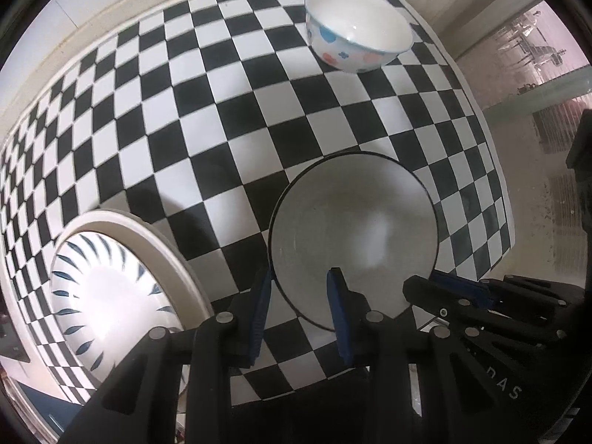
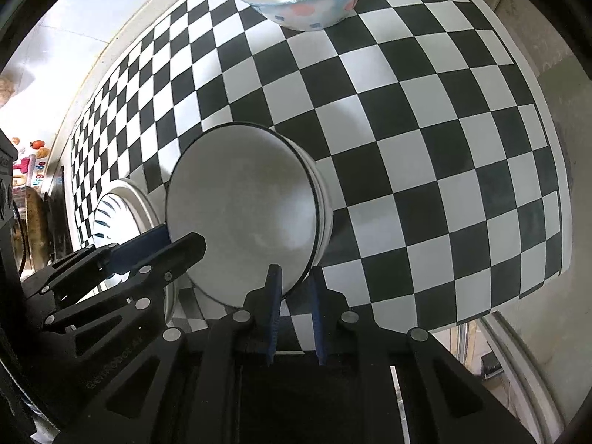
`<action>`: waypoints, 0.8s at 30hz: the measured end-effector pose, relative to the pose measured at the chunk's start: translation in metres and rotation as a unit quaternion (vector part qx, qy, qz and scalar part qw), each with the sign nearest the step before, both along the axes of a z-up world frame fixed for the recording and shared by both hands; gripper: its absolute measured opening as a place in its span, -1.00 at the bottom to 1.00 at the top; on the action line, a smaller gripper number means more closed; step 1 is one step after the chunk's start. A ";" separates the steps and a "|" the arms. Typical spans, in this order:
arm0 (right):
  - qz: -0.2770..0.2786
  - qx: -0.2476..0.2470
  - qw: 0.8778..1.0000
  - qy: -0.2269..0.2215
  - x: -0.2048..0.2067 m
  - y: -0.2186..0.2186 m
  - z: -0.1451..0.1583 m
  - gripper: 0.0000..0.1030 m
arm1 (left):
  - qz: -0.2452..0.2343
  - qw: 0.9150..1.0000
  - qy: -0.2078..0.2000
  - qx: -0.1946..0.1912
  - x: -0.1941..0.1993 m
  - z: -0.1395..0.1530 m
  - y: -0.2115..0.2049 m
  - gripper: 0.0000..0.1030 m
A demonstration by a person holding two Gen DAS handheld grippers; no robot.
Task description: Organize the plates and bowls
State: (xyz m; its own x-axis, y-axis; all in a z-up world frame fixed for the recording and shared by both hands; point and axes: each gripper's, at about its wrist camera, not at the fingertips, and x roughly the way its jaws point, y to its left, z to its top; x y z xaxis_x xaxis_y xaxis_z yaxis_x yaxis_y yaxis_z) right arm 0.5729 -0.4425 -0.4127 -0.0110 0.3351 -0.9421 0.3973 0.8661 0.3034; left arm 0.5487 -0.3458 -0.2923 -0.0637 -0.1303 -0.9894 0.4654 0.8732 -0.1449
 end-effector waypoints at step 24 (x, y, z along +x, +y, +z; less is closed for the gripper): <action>-0.030 -0.057 0.996 -0.055 0.039 -0.074 0.058 -0.06 | 0.019 0.997 -0.076 -0.001 0.065 0.048 -0.031 -0.42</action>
State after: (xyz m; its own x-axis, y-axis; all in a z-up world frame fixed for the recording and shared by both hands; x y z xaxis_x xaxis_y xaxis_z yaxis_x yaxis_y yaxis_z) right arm 0.6117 -0.5165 -0.3543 0.1123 0.2227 -0.9684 0.4194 0.8729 0.2494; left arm 0.6141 -0.3763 -0.2441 0.0922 -0.1308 -0.9871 0.4495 0.8900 -0.0760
